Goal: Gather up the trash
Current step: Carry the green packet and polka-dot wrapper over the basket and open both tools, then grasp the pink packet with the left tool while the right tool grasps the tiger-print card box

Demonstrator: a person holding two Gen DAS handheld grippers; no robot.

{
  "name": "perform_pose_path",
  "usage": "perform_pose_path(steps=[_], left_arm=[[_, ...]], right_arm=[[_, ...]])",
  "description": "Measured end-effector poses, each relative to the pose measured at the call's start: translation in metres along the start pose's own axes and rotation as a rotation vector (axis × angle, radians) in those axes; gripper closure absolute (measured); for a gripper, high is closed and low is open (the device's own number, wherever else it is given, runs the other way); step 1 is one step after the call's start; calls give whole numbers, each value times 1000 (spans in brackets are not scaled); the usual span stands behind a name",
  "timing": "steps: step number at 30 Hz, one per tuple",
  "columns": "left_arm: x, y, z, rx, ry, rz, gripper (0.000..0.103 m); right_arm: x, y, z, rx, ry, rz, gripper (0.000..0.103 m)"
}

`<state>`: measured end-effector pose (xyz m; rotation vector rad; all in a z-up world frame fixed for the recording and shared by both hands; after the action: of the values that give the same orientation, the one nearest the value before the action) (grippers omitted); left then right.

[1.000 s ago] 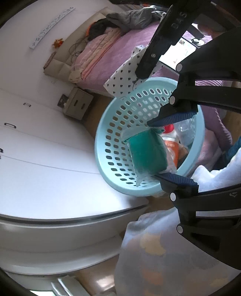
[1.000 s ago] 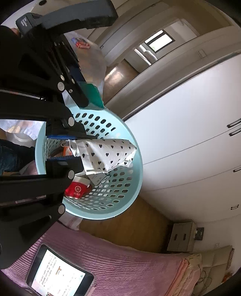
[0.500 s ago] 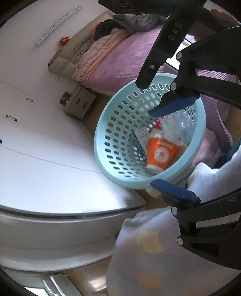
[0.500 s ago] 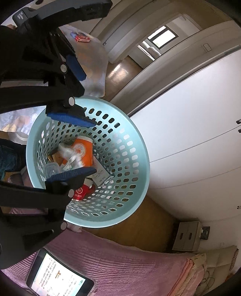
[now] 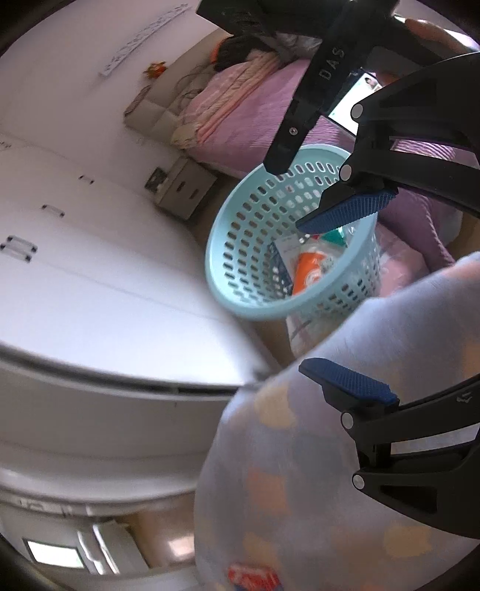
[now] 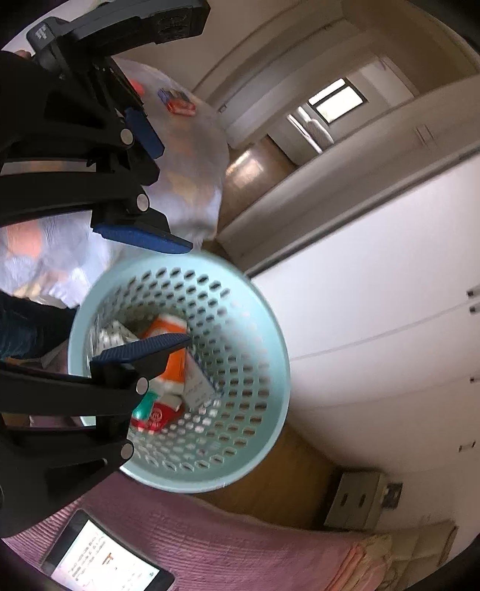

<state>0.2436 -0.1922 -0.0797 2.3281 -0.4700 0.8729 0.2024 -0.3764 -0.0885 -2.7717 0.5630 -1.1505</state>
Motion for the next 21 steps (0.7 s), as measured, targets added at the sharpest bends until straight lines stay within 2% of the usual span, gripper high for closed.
perform_pose_path(steps=[4,8,15,18,21], left_arm=[[-4,-16,-34,43,45,-30,35],[-14,-41,-68,126,81,-69,35],[-33,-107,-122,241,140,-204,35],[-37,-133,-148,319,178,-242,35],[-41,-163,-170,336,204,-315,35]], right_arm=[[-6,-24,0,32,-10,-48,62],[-15,-53,2,62,-27,-93,62],[-29,-108,1,109,-30,-191,62],[-36,-129,3,121,-32,-230,61],[-41,-147,7,135,-44,-249,61]])
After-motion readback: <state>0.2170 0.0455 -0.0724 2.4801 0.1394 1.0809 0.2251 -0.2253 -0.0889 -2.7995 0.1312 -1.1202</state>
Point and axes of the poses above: each gripper's, at about its wrist camera, not at the fingertips, and z roughly the way its jaws point, y to its right, x to its top, the point moved 2 cm from there along z, roughly the way its jaws point, and after that the axes turned 11 degrees about -x, right-handed, at the moved point
